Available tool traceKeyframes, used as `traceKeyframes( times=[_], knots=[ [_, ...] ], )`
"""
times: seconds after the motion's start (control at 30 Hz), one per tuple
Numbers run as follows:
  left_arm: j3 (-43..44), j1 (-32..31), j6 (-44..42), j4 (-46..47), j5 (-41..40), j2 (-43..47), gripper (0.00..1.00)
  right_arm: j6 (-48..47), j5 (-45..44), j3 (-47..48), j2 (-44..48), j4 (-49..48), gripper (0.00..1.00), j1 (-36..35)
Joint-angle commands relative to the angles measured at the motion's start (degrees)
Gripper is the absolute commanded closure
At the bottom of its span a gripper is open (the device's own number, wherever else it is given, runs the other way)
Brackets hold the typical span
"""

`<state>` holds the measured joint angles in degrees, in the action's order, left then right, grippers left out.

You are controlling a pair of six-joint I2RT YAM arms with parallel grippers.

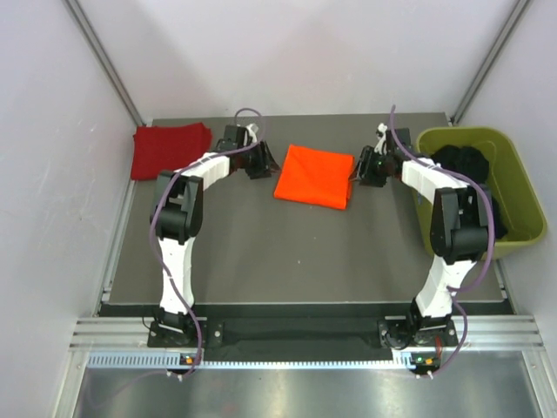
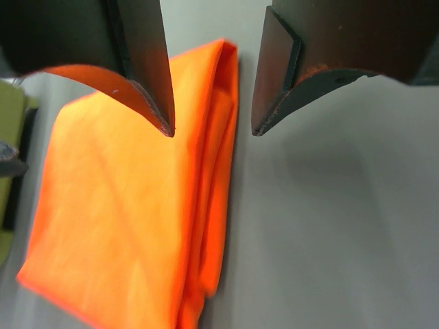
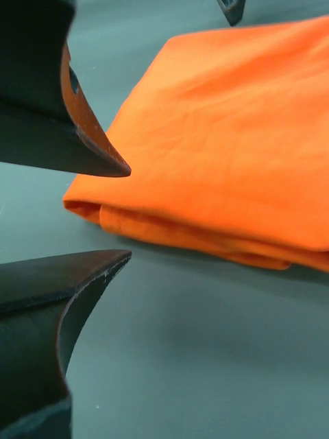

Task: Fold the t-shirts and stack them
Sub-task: Fold the tshirt

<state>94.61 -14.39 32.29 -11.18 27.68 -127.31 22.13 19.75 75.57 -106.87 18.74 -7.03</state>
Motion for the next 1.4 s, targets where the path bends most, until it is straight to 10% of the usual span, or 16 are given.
traceKeyframes(
  times=[0.0, 0.47, 0.63, 0.83, 1.1, 1.37],
  knots=[
    [-4.2, -0.2, -3.4, 1.2, 1.1, 4.5, 0.47, -0.2, 0.9, -3.8, 1.8, -5.6, 0.56, -0.5],
    [-12.8, -1.0, -0.9, 3.9, 2.2, 5.3, 0.57, 7.1, 9.8, -16.0, -0.6, -25.1, 0.71, -1.9],
    [-15.3, -1.3, 0.0, 4.1, 4.0, 6.9, 0.77, 8.8, 10.6, -19.3, 0.8, -27.5, 0.9, -1.9],
    [-24.8, -3.3, 4.3, 3.6, 2.0, 13.2, 0.99, 6.3, 11.6, -22.8, 2.7, -25.8, 0.91, -1.9],
    [-34.8, -6.2, 8.5, -0.3, -3.8, 25.1, 0.91, 2.4, 15.3, -28.4, 8.4, -20.8, 0.88, -1.9],
    [-31.6, -5.8, 8.0, -11.1, -16.4, 30.4, 0.6, -1.7, 11.7, -26.2, 14.5, -9.4, 0.63, -1.9]
  ],
)
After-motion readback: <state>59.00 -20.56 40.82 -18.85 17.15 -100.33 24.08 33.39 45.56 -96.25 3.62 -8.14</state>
